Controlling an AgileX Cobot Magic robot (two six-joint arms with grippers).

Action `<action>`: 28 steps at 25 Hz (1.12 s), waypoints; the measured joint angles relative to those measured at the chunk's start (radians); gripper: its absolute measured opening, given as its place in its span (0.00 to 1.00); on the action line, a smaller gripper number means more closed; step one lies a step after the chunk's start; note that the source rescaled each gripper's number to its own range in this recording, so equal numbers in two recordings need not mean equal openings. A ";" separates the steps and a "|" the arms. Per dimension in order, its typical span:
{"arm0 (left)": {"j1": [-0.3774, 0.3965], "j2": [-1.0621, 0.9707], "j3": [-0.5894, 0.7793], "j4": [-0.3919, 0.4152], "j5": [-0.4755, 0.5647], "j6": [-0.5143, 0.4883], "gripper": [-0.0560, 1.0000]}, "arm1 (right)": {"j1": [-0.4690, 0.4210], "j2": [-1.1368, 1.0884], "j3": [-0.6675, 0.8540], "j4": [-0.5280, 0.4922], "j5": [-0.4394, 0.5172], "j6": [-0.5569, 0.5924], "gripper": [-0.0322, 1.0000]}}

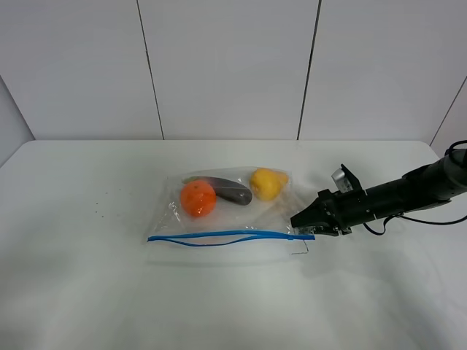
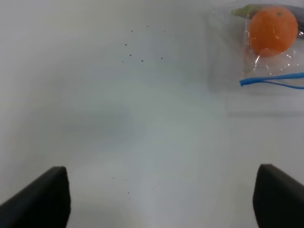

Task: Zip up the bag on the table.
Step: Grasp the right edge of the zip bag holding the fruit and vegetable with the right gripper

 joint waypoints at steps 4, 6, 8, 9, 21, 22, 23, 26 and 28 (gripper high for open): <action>0.000 0.000 0.000 0.000 0.000 0.000 1.00 | 0.000 0.000 0.000 0.000 0.000 -0.001 0.23; 0.000 0.000 0.000 0.000 0.000 0.000 1.00 | 0.000 0.000 0.000 -0.001 0.000 0.000 0.20; 0.000 0.000 0.000 0.000 0.000 0.000 1.00 | 0.000 0.000 0.000 -0.001 0.000 0.000 0.19; 0.000 0.000 0.000 0.000 0.000 0.000 1.00 | 0.000 0.000 0.000 -0.001 0.000 0.000 0.19; 0.000 0.000 0.000 0.000 0.000 -0.006 1.00 | 0.000 0.000 0.000 -0.035 0.000 0.024 0.19; 0.000 0.000 0.000 0.000 0.000 0.000 1.00 | 0.000 0.000 0.000 -0.035 0.000 0.024 0.19; 0.000 0.000 0.000 0.000 0.000 0.000 1.00 | 0.000 0.000 0.000 -0.035 0.000 0.026 0.20; 0.000 0.000 0.000 0.000 0.000 0.000 1.00 | 0.000 0.000 0.000 -0.039 0.000 0.026 0.26; 0.000 0.000 0.000 0.000 0.000 -0.006 1.00 | 0.000 0.000 0.000 -0.043 0.001 0.026 0.29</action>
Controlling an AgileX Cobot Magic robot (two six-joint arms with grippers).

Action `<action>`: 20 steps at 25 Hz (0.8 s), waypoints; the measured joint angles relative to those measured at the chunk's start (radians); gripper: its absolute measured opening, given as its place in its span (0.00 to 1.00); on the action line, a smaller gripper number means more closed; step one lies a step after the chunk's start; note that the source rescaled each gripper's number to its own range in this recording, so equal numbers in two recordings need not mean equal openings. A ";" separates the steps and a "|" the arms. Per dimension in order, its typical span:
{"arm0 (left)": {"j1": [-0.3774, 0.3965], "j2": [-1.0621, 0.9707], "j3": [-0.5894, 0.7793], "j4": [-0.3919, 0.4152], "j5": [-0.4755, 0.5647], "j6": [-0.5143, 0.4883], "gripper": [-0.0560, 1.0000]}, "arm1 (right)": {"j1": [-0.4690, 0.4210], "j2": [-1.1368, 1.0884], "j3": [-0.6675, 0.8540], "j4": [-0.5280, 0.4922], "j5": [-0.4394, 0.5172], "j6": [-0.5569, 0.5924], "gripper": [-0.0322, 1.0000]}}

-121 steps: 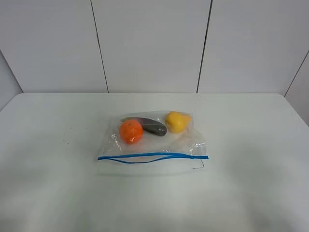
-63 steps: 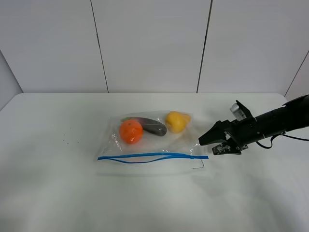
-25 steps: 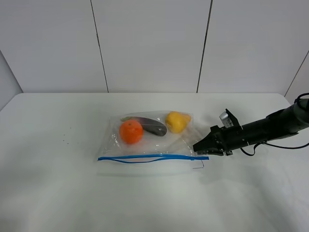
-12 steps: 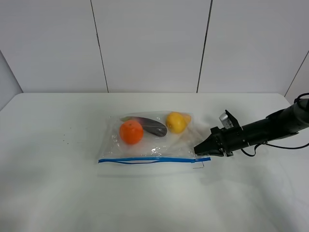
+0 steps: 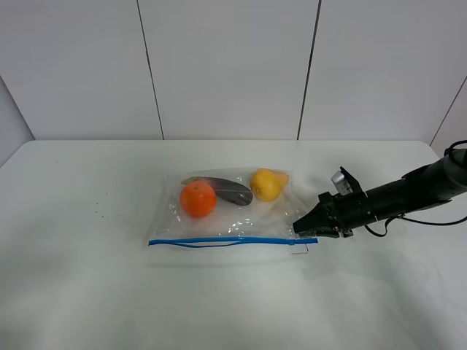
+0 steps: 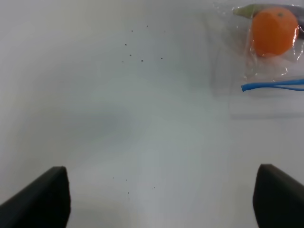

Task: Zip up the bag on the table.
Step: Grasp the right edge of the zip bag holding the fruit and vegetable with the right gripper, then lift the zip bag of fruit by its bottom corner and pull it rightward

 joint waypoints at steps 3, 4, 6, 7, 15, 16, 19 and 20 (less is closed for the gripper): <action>0.000 0.000 0.000 0.000 0.000 0.000 1.00 | 0.000 0.000 0.000 -0.002 0.001 0.000 0.29; 0.000 0.000 0.000 0.000 0.000 0.000 1.00 | 0.000 0.000 0.000 -0.003 0.001 0.000 0.27; 0.000 0.000 0.000 0.000 0.000 0.000 1.00 | 0.000 0.000 0.000 -0.006 0.004 0.000 0.16; 0.000 0.000 0.000 0.000 0.000 0.000 1.00 | 0.000 0.000 0.000 -0.006 0.006 0.000 0.07; 0.000 0.000 0.000 0.000 0.000 0.000 1.00 | 0.000 0.000 0.000 0.061 0.135 0.040 0.03; 0.000 0.000 0.000 0.000 0.000 0.000 1.00 | 0.000 0.000 0.000 0.080 0.149 0.065 0.03; 0.000 0.000 0.000 0.000 0.000 0.000 1.00 | 0.000 -0.011 0.000 0.097 0.157 0.147 0.03; 0.000 0.000 0.000 0.000 0.000 0.000 1.00 | 0.000 -0.019 0.000 0.103 0.157 0.169 0.03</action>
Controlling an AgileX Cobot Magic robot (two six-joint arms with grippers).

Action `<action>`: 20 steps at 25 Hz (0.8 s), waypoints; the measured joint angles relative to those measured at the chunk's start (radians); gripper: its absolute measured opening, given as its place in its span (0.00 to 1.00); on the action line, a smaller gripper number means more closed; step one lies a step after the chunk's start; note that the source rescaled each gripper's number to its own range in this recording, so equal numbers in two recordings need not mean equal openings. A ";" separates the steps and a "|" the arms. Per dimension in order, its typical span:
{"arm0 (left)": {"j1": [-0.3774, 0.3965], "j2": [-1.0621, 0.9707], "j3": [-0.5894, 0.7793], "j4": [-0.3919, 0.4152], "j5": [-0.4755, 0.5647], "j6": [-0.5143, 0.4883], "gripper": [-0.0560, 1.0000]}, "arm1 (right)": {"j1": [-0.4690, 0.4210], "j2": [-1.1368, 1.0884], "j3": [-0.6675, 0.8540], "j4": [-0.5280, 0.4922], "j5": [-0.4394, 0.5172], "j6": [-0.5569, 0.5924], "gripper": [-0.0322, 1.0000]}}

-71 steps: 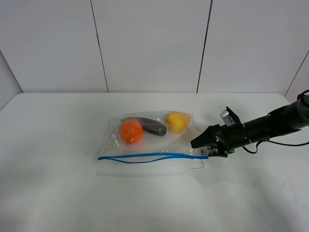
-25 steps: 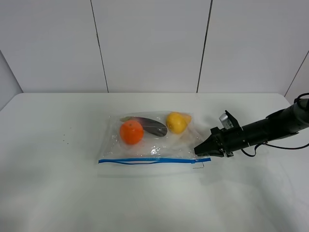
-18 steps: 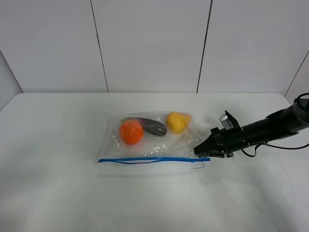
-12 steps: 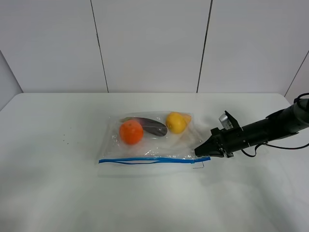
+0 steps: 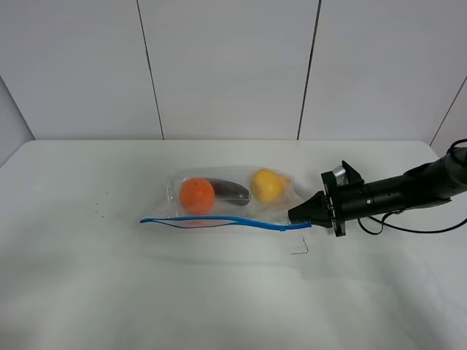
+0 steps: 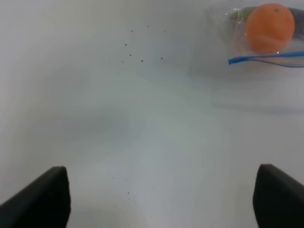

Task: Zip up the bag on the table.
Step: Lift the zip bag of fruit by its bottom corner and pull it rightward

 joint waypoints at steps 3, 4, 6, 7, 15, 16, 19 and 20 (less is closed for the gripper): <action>0.000 0.000 0.000 0.000 0.000 0.006 1.00 | 0.002 -0.037 0.000 0.023 0.000 0.057 0.03; 0.000 0.000 0.000 0.000 0.000 0.006 1.00 | 0.003 -0.052 0.000 0.028 0.000 0.077 0.03; 0.000 0.000 0.000 0.000 0.000 0.000 1.00 | 0.014 -0.083 0.001 0.033 0.000 0.114 0.03; 0.000 0.000 0.000 0.000 0.000 0.006 1.00 | 0.021 -0.094 0.001 0.038 0.000 0.130 0.03; 0.000 0.000 0.000 0.000 0.000 0.000 1.00 | 0.110 -0.132 0.001 0.154 0.000 0.187 0.03; 0.000 0.000 0.000 0.000 0.000 0.000 1.00 | 0.118 -0.132 0.001 0.175 0.000 0.189 0.03; 0.000 0.000 0.000 0.000 0.000 0.006 1.00 | 0.128 -0.136 0.001 0.206 0.000 0.191 0.03; 0.000 0.000 0.000 0.000 0.000 0.006 1.00 | 0.128 -0.137 0.001 0.208 0.000 0.193 0.03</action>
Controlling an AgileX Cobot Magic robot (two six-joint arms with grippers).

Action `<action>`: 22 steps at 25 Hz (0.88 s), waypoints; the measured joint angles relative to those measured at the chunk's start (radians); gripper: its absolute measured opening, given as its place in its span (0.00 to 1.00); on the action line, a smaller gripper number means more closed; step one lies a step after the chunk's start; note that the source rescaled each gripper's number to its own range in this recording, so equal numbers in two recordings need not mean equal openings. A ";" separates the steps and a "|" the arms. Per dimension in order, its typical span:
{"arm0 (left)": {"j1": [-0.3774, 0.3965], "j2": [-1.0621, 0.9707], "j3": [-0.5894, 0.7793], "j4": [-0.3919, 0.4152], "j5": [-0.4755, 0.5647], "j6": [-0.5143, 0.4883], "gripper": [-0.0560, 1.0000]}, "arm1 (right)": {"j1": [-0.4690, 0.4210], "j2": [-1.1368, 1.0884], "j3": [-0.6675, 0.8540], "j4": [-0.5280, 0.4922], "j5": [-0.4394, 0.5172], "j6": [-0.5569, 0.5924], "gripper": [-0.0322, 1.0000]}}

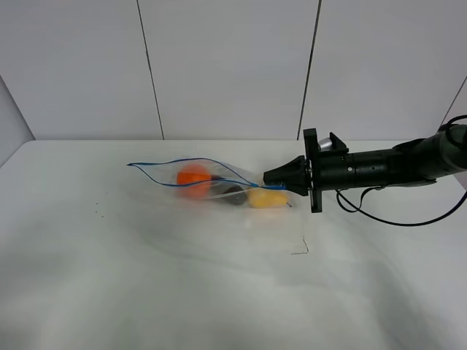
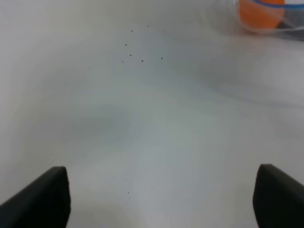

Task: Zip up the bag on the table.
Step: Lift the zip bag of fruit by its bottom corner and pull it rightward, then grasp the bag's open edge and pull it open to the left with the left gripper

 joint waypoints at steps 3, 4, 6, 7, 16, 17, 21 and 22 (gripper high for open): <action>0.000 0.000 0.000 0.000 0.000 0.000 1.00 | 0.000 -0.002 0.000 0.003 0.000 0.002 0.03; 0.000 0.000 0.000 0.000 0.000 0.000 1.00 | 0.000 -0.002 0.000 0.003 0.000 0.002 0.03; 0.000 0.000 0.000 0.000 0.000 0.000 1.00 | 0.000 -0.002 0.000 0.003 0.000 0.005 0.03; 0.000 0.000 0.000 0.000 0.000 0.000 1.00 | 0.000 -0.002 0.000 0.003 0.000 0.005 0.03; 0.000 0.000 0.000 0.000 0.000 0.000 1.00 | 0.000 -0.002 0.000 0.003 0.000 0.005 0.03; 0.000 0.000 0.000 0.000 0.000 0.000 1.00 | 0.000 -0.002 0.000 0.003 0.000 0.005 0.03; 0.000 0.000 0.000 0.000 0.000 0.000 1.00 | 0.000 -0.002 0.000 0.003 0.000 0.005 0.03; 0.000 0.000 0.000 0.000 0.000 -0.006 1.00 | 0.000 -0.002 0.000 0.003 0.000 0.005 0.03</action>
